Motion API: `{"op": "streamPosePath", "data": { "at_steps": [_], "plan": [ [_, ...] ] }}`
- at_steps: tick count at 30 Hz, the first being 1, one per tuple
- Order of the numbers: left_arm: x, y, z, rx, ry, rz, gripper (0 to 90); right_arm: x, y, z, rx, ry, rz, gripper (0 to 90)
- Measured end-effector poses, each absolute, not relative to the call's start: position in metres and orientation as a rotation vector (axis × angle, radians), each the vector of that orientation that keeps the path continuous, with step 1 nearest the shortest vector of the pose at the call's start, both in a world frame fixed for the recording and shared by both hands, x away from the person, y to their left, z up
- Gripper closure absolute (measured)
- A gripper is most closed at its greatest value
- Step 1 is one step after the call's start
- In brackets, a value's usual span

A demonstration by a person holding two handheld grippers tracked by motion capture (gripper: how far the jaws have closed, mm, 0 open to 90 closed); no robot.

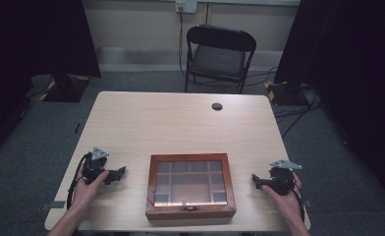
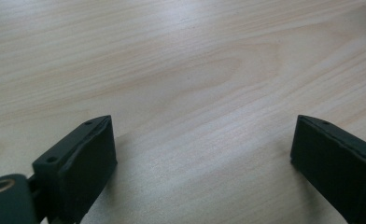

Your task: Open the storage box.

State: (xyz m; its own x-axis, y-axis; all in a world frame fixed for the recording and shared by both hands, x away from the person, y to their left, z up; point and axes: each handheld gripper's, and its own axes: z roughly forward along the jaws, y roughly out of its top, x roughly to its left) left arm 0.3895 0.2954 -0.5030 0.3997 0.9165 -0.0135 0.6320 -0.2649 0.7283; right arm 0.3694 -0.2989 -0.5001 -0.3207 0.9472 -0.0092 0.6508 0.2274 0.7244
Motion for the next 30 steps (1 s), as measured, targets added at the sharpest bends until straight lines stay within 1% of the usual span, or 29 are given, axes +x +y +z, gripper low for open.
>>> {"op": "streamPosePath", "data": {
  "at_steps": [5, 6, 7, 8, 10, 11, 12, 13, 14, 15, 17, 18, 20, 23, 24, 26, 30],
  "plan": [
    [0.390, 0.296, -0.503, 2.010, 1.313, 0.559, 5.2, 0.370, -0.299, -0.500, 1.464, 2.059, 0.876, 7.9],
    [0.390, 0.296, -0.503, 2.009, 1.313, 0.559, 5.2, 0.370, -0.299, -0.499, 1.468, 2.060, 0.879, 10.8],
    [0.390, 0.296, -0.503, 2.009, 1.313, 0.559, 5.2, 0.370, -0.299, -0.499, 1.468, 2.060, 0.879, 10.8],
    [0.390, 0.296, -0.503, 2.010, 1.313, 0.559, 5.1, 0.369, -0.299, -0.497, 1.474, 2.066, 0.877, 14.6],
    [0.390, 0.296, -0.503, 2.009, 1.310, 0.558, 5.0, 0.369, -0.299, -0.494, 1.495, 2.076, 0.889, 17.3],
    [0.390, 0.296, -0.503, 2.009, 1.310, 0.558, 5.0, 0.369, -0.299, -0.494, 1.495, 2.076, 0.889, 17.3],
    [0.390, 0.296, -0.503, 2.009, 1.311, 0.557, 5.0, 0.368, -0.298, -0.489, 1.485, 2.075, 0.915, 19.7],
    [0.390, 0.296, -0.503, 2.009, 1.311, 0.557, 5.1, 0.368, -0.298, -0.489, 1.485, 2.075, 0.915, 19.7],
    [0.390, 0.296, -0.503, 2.009, 1.311, 0.557, 5.0, 0.366, -0.296, -0.482, 1.471, 2.069, 0.951, 23.6],
    [0.390, 0.296, -0.503, 2.008, 1.311, 0.557, 5.0, 0.366, -0.296, -0.482, 1.471, 2.069, 0.951, 23.6],
    [0.390, 0.296, -0.503, 2.009, 1.311, 0.557, 5.0, 0.364, -0.293, -0.475, 1.446, 2.095, 1.007, 27.0],
    [0.390, 0.296, -0.503, 2.009, 1.311, 0.557, 5.0, 0.363, -0.290, -0.471, 1.432, 2.100, 1.033, 27.3],
    [0.390, 0.296, -0.503, 2.009, 1.311, 0.557, 5.1, 0.361, -0.280, -0.460, 1.374, 2.138, 1.099, 31.0],
    [0.390, 0.296, -0.503, 2.009, 1.311, 0.557, 5.0, 0.360, -0.272, -0.453, 1.339, 2.162, 1.150, 33.0],
    [0.390, 0.296, -0.503, 2.009, 1.310, 0.558, 5.0, 0.358, -0.267, -0.448, 1.316, 2.177, 1.190, 36.4],
    [0.390, 0.296, -0.503, 2.009, 1.311, 0.557, 5.0, 0.357, -0.264, -0.445, 1.294, 2.191, 1.206, 37.3],
    [0.390, 0.296, -0.503, 2.009, 1.311, 0.558, 5.0, 0.349, -0.253, -0.433, 1.211, 2.237, 1.290, 43.8]
  ]
}}
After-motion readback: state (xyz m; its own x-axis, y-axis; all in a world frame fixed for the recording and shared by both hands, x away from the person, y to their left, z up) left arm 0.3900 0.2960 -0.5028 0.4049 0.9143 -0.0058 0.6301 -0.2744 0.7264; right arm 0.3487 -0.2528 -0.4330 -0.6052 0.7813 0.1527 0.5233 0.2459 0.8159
